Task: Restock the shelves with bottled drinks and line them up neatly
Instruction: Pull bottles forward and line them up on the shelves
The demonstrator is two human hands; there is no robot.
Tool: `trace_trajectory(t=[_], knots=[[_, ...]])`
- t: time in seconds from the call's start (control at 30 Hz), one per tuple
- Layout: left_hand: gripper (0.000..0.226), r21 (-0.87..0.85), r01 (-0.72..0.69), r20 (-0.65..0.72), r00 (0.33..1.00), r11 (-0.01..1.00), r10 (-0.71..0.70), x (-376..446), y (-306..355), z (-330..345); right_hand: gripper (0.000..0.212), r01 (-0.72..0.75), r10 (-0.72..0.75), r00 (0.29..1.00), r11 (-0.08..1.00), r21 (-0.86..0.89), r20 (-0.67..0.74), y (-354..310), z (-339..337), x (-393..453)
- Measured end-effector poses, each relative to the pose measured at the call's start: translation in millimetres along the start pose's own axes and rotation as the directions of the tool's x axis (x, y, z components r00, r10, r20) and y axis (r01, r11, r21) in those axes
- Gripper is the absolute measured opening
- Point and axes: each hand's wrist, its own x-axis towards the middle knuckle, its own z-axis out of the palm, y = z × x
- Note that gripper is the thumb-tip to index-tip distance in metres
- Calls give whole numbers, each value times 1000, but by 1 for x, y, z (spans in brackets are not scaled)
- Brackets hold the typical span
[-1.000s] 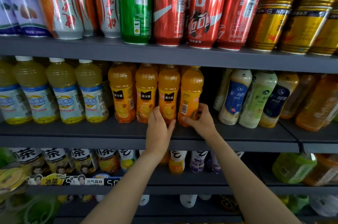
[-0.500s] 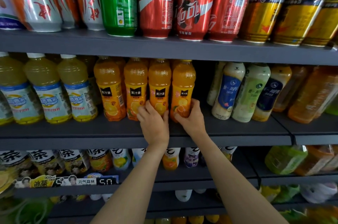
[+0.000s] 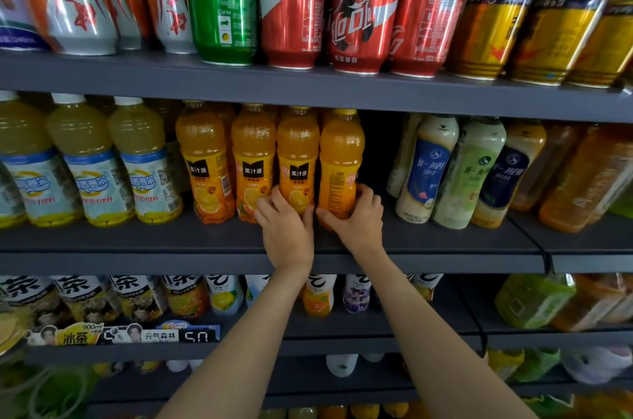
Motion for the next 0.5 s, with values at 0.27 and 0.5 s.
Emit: trace_trajectory(t=[0.27, 0.5], knots=[[69, -10, 5, 14, 1000, 1000, -5, 0, 2, -3, 68, -33, 15, 995, 984, 172, 103, 2, -9, 2], [67, 18, 4, 28, 1000, 1000, -4, 0, 1, -2, 68, 38, -39, 999, 998, 50, 25, 0, -2, -1]])
